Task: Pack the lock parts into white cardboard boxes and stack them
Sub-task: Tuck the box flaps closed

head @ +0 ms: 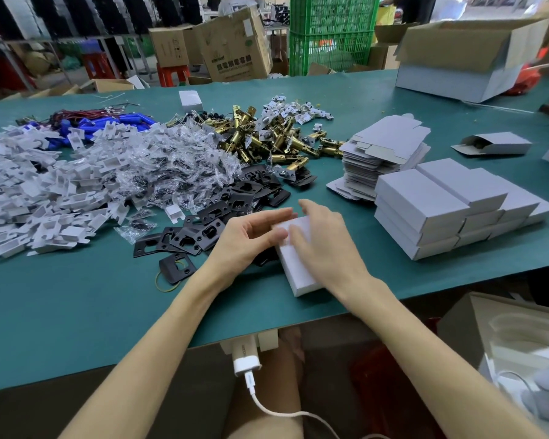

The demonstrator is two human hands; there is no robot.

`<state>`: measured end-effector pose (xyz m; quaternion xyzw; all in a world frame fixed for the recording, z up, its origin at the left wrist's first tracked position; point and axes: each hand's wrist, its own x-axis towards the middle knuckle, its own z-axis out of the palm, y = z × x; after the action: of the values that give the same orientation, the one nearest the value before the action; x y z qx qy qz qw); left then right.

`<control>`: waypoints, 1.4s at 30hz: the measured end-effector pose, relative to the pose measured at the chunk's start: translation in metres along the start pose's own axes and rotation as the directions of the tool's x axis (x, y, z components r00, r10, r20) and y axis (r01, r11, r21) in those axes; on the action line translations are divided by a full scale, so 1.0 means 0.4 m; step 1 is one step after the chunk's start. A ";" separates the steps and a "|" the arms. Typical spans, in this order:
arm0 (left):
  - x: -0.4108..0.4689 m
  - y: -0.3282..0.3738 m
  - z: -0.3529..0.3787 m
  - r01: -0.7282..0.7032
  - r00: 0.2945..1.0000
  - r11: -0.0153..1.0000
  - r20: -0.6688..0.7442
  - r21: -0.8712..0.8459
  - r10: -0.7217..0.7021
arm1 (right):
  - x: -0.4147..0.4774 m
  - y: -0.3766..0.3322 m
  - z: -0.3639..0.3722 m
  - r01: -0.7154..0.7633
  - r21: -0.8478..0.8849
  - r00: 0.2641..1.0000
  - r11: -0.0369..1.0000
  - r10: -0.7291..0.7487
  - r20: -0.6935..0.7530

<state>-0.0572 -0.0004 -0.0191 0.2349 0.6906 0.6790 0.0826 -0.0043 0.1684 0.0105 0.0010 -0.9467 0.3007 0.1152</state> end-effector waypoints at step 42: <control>0.003 -0.018 -0.006 0.055 0.995 0.998 -0.088 0.024 -0.053 | 0.030 0.135 -0.024 0.063 -0.090 0.996 0.994 -0.057 0.062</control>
<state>-0.0607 -0.0018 -0.0256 0.1873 0.7085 0.6771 0.0675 -0.0177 0.2188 -0.0099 0.0331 -0.9621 0.2533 0.0957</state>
